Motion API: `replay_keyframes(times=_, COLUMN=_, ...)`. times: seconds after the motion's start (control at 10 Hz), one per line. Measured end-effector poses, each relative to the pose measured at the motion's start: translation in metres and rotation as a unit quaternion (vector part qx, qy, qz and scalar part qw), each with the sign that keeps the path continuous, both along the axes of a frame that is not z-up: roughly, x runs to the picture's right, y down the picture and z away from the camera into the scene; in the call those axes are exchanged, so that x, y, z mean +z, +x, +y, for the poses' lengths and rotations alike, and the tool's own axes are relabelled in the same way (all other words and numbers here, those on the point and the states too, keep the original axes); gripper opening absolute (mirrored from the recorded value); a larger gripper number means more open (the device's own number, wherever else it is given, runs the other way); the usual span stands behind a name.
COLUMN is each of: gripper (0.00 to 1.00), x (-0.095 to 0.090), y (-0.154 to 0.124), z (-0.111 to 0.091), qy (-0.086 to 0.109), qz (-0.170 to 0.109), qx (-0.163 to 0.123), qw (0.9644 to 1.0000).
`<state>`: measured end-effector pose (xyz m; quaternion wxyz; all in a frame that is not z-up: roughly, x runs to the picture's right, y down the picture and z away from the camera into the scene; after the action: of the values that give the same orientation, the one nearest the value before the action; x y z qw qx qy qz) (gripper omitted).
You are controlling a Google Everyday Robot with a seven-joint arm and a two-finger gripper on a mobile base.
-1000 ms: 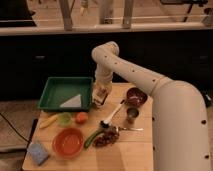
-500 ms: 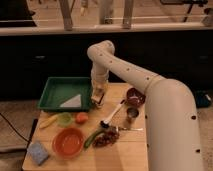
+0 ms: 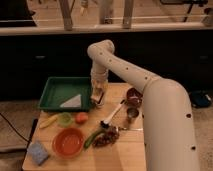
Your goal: Place eraser in paper cup
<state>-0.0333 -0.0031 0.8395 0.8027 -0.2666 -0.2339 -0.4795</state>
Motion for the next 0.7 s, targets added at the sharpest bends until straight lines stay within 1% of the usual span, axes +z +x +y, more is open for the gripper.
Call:
replay_keyframes(times=0.1, gripper=0.64, x=0.001, y=-0.0013, z=-0.0002, qy=-0.002, qz=-0.001, qx=0.0, qw=1.0)
replay_keyframes(times=0.3, gripper=0.79, x=0.0022, y=-0.0032, z=-0.0004, qy=-0.004, qz=-0.002, qx=-0.002, qw=1.0)
replay_keyframes(times=0.7, gripper=0.8, x=0.0037, y=-0.0017, z=0.0007, qy=-0.008, qz=-0.006, qx=0.001, qw=1.0)
